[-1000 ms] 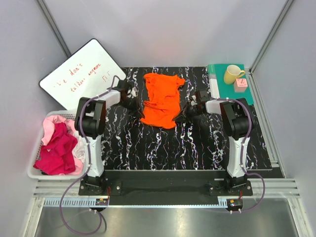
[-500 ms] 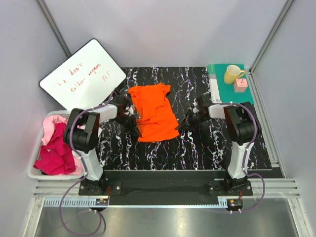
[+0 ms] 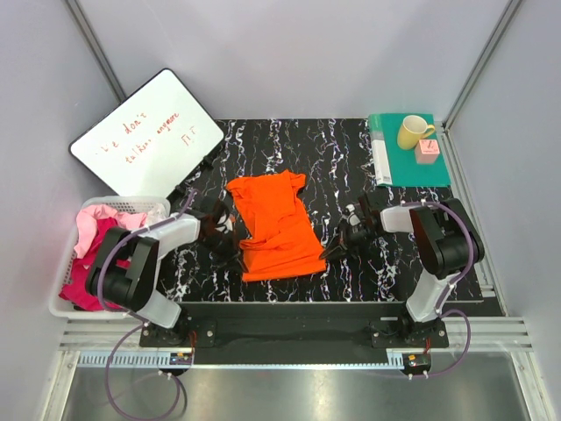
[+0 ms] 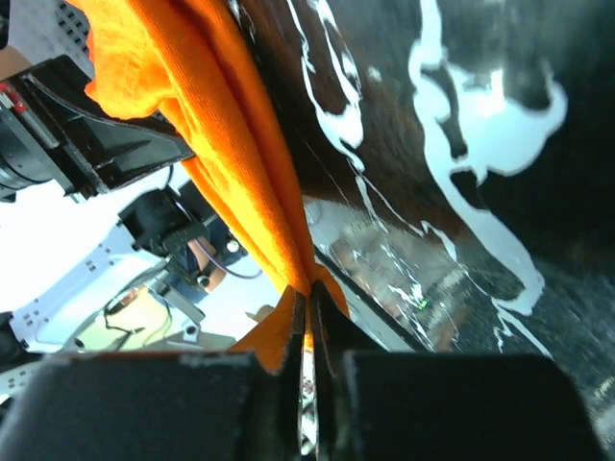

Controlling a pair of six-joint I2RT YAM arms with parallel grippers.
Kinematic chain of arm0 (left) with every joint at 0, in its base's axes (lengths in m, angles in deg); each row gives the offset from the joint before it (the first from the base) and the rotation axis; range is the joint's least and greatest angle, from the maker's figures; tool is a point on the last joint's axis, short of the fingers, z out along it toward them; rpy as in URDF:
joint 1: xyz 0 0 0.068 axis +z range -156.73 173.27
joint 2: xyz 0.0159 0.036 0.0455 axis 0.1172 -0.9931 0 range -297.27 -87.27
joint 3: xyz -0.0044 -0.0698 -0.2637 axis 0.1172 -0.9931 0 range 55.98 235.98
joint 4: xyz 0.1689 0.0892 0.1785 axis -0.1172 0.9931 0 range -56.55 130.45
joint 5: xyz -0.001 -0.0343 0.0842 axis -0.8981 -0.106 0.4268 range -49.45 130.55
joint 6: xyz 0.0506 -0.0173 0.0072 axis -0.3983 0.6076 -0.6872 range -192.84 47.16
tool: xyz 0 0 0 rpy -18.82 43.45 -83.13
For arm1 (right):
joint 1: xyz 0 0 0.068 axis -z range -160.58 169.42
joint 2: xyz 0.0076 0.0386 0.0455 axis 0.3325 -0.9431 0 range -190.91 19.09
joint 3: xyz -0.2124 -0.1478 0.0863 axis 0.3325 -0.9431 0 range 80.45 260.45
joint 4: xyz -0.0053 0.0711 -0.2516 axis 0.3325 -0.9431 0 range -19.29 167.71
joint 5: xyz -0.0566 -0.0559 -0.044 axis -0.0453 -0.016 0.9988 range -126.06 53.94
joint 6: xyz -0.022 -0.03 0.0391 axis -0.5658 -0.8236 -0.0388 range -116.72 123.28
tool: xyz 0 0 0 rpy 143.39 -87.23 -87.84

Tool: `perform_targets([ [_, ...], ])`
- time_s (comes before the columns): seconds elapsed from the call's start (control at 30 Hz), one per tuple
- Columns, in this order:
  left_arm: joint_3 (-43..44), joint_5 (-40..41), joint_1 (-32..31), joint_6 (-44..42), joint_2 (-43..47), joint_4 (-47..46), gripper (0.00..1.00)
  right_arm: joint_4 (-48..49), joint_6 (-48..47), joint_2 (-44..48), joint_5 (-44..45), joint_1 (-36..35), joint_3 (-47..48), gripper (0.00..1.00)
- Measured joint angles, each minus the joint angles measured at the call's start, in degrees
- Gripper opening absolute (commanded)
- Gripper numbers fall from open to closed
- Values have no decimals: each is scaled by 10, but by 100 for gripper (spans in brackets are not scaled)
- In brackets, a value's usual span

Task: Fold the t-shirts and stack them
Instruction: Fold the tshirt

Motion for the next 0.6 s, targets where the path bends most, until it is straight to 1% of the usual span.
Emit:
perform_targets([
  [0.03, -5, 1, -2, 2, 6, 2, 43, 0, -6, 2, -1, 0, -4, 13],
  [0.1, -9, 11, -8, 6, 14, 11, 60, -3, -17, 3, -1, 0, -6, 23],
  [0.13, -9, 18, -9, 8, 16, 18, 69, -7, -21, 3, -1, 0, -6, 25],
  [0.2, -8, 31, -10, 5, 19, 28, 72, -23, -30, 3, 2, 0, 0, 29],
  [0.23, -6, 39, -10, 5, 21, 38, 73, -35, -32, 2, 4, 0, 5, 29],
  [0.27, -2, 47, -10, 3, 22, 48, 72, -48, -35, 1, 6, 0, 11, 32],
  [0.3, 3, 55, -10, 0, 23, 57, 70, -60, -37, 0, 8, 0, 17, 37],
  [0.37, 22, 72, -10, -4, 27, 78, 47, -93, -41, -1, 18, 0, 30, 40],
  [0.4, 35, 80, -10, -7, 32, 88, 27, -107, -43, -2, 23, 0, 37, 41],
  [0.43, 49, 91, -11, -10, 38, 95, 1, -129, -47, -3, 33, 0, 47, 42],
  [0.47, 64, 101, -13, -13, 45, 103, 0, -147, -52, -4, 40, 0, 57, 42],
  [0.6, 134, 131, -36, -23, 61, 123, 0, -212, -73, -4, 76, 0, 112, 48],
])
